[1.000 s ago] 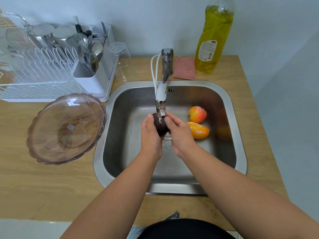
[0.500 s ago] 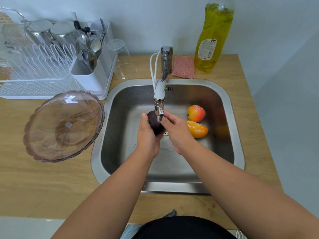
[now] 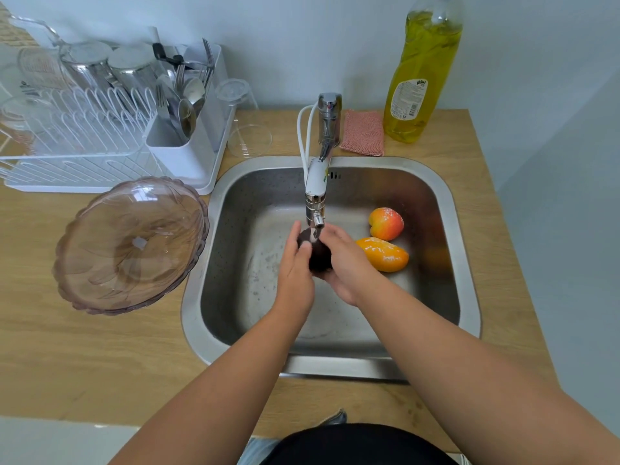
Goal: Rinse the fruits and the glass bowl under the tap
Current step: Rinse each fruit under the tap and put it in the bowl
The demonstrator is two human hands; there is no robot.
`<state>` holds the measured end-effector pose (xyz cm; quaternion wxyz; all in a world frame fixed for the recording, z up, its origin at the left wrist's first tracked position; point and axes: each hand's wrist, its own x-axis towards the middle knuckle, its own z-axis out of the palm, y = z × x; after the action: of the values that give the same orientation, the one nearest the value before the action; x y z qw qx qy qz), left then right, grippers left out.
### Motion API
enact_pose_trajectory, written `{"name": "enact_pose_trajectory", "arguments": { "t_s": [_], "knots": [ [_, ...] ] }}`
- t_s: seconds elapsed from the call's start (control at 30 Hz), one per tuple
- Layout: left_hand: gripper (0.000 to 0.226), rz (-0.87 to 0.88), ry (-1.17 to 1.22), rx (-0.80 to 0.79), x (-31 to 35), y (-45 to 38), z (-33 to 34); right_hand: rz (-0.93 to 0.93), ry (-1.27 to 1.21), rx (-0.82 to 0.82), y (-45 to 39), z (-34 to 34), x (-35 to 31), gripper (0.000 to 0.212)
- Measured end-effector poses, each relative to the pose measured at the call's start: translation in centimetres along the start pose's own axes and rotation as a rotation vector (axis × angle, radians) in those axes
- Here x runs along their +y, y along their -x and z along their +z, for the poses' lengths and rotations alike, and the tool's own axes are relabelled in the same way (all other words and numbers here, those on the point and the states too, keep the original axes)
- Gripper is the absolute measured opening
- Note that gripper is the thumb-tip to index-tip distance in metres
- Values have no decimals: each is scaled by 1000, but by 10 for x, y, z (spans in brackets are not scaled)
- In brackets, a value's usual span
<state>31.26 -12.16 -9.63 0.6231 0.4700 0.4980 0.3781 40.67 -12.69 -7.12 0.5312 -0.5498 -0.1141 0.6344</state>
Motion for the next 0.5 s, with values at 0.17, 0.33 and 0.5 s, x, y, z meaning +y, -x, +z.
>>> {"name": "enact_pose_trajectory", "arguments": {
  "t_s": [0.17,0.33,0.5],
  "knots": [
    [48,-313,304,114,8,-15,5,-267,221,-69,3,-1,10,33],
    [31,-68,106,95,15,-6,14,-267,126,109,1,4,1,23],
    [38,157,-80,28,4,5,9,-6,24,66,3,4,-10,31]
  ]
}}
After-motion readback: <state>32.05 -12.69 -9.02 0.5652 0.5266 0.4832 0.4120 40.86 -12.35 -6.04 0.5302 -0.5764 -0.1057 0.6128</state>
